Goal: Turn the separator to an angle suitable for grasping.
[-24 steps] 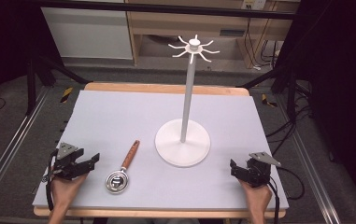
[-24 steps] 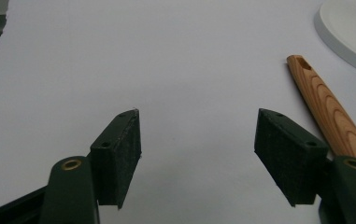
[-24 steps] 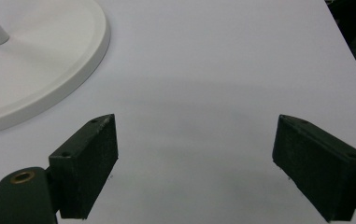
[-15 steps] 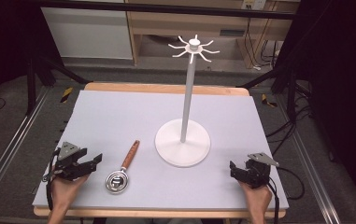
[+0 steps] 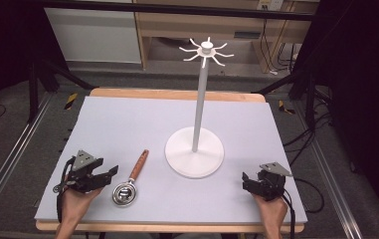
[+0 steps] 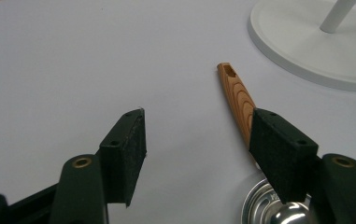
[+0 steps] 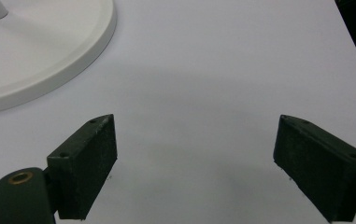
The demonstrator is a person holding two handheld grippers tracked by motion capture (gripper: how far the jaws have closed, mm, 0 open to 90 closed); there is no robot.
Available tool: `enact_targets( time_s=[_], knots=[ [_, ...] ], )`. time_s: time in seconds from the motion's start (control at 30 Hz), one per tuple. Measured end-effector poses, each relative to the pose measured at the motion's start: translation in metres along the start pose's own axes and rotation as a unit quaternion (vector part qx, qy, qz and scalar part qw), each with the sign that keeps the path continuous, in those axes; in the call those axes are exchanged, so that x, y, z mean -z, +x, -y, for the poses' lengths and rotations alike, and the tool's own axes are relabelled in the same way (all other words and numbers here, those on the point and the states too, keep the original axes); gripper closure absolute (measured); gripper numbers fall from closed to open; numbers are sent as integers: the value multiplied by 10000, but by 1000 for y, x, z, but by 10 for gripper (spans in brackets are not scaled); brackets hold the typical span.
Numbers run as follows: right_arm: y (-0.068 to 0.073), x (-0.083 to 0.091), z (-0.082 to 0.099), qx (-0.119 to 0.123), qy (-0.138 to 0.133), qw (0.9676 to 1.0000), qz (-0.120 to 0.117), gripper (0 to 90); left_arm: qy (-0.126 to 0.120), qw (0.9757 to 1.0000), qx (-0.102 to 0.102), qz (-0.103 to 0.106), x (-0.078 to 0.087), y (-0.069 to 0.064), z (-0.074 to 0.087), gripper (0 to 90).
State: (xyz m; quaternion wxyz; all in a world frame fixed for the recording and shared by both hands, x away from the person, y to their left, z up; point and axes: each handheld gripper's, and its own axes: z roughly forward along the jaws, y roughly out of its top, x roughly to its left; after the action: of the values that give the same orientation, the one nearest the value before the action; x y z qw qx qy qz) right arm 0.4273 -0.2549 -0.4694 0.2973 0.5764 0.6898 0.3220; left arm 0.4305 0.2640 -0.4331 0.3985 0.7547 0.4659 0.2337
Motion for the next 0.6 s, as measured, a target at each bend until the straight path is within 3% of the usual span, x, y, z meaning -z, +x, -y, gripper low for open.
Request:
enact_targets(
  time_s=[0.6],
  knots=[
    [2, 2, 0, 52, -31, 10000, 41, 142, 171, 9990, -297, 278, -8, -27, -19, 357]
  ],
)
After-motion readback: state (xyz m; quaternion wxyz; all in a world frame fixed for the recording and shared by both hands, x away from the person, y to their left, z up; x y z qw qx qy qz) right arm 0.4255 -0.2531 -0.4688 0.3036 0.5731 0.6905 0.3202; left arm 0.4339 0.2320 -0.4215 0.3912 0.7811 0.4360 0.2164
